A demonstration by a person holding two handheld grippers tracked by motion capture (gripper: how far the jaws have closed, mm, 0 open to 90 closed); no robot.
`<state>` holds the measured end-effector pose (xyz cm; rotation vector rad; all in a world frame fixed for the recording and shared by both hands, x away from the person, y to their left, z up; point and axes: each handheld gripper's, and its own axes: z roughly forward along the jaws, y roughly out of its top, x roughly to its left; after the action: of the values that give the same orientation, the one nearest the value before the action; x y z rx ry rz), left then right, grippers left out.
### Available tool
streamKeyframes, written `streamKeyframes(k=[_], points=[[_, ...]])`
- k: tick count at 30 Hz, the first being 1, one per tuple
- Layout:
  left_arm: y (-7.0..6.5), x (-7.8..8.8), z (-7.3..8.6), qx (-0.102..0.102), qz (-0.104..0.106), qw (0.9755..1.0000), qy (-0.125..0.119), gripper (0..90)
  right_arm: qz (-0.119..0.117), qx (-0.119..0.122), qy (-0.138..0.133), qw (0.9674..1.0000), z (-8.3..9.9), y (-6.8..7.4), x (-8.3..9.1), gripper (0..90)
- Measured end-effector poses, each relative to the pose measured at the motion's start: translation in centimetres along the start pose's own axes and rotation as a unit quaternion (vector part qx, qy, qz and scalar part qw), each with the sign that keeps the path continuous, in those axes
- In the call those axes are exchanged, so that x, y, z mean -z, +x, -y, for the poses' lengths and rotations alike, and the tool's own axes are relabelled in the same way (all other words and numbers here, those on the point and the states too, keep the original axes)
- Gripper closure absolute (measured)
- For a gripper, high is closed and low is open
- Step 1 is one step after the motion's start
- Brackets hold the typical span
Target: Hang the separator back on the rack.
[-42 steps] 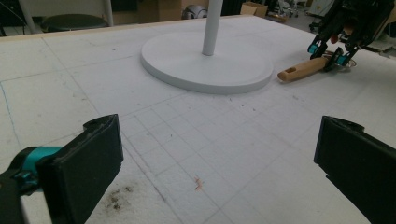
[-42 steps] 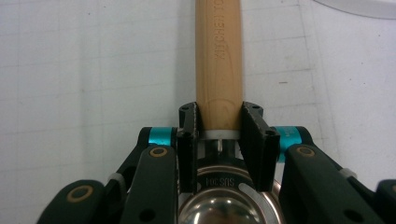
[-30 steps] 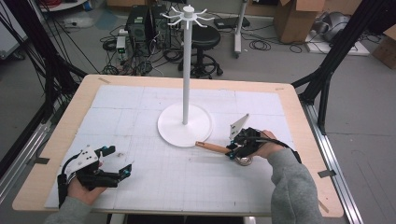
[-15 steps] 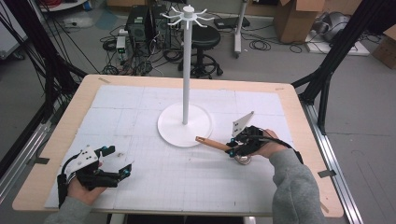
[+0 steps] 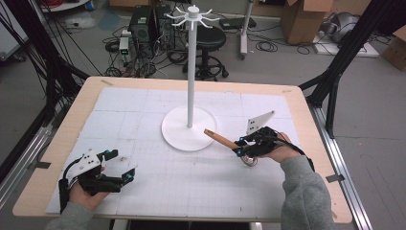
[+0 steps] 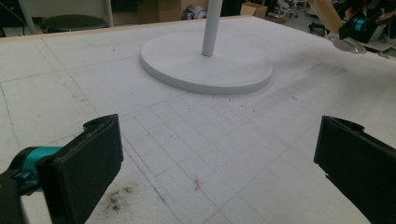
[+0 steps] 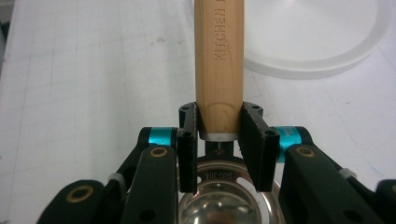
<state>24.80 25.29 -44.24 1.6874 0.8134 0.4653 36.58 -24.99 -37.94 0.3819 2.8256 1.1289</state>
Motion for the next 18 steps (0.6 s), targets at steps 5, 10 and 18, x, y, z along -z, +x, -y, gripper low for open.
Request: streamKeyframes(k=[5,10,18], points=[[0.0,0.0,0.0,0.001,-0.001,1.0,-0.001,1.8,0.001,-0.003,-0.037,0.9993,0.2,0.2,0.5,69.6],[0.0,-0.2,0.0,0.0,0.001,1.0,0.001,1.8,0.023,-0.013,-0.063,0.9977,0.5,0.4,0.8,69.6],[0.0,-0.6,-0.2,-0.001,0.004,1.0,-0.002,1.8,0.036,-0.05,-0.101,0.993,1.1,0.3,1.9,69.6]])
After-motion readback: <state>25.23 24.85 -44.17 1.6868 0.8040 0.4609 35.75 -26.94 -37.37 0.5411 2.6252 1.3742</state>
